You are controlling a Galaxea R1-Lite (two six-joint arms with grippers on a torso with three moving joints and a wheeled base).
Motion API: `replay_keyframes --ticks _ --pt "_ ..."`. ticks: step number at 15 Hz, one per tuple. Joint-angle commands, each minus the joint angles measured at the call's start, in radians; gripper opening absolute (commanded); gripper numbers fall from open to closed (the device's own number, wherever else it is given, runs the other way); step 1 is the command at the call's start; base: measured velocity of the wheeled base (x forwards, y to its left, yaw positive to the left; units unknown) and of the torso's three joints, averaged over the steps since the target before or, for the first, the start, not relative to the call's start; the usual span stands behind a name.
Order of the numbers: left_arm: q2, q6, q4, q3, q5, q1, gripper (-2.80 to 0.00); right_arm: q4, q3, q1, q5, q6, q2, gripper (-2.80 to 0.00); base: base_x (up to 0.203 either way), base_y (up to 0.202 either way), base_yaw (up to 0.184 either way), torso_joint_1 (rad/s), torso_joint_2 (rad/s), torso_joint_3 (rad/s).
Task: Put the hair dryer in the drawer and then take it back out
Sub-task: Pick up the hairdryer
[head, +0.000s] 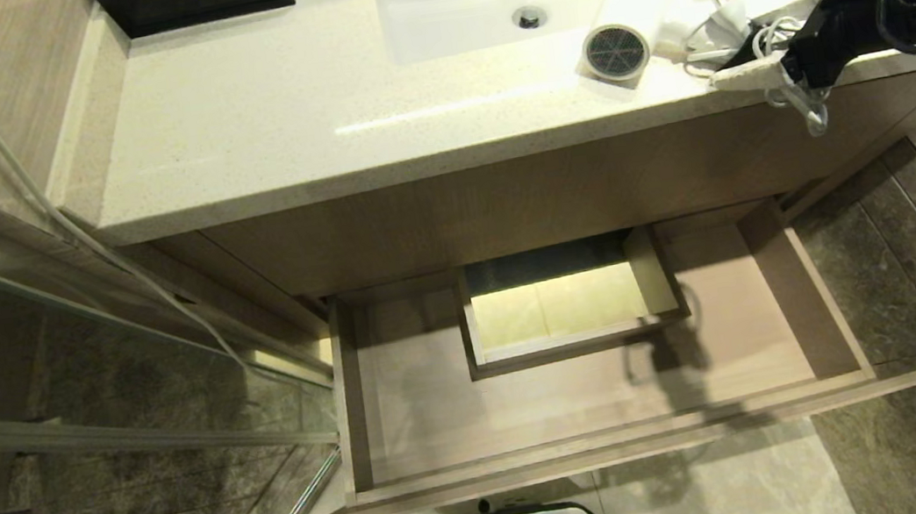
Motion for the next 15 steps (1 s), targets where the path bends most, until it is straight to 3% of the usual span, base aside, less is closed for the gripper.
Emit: replay_keyframes --ticks 1,8,9,15 --pt "0.0 0.0 0.0 0.002 0.0 0.0 -2.8 -0.028 0.001 0.0 0.005 -0.004 0.035 0.0 0.0 0.0 0.0 0.0 0.0 0.0" --pt "0.0 0.0 0.0 0.001 0.0 0.0 -2.8 -0.142 0.018 0.0 0.006 -0.003 0.084 0.0 0.0 0.0 0.0 0.0 0.0 0.0" --pt "0.0 0.0 0.0 0.002 0.0 0.0 -2.8 -0.143 0.017 0.0 0.008 -0.002 0.086 -2.8 0.0 0.0 0.0 0.0 0.0 0.0" --pt "0.0 0.0 0.0 0.002 0.0 0.0 -2.8 -0.134 0.033 -0.002 0.034 -0.009 0.075 -2.8 0.0 0.0 0.0 0.0 0.0 0.0"
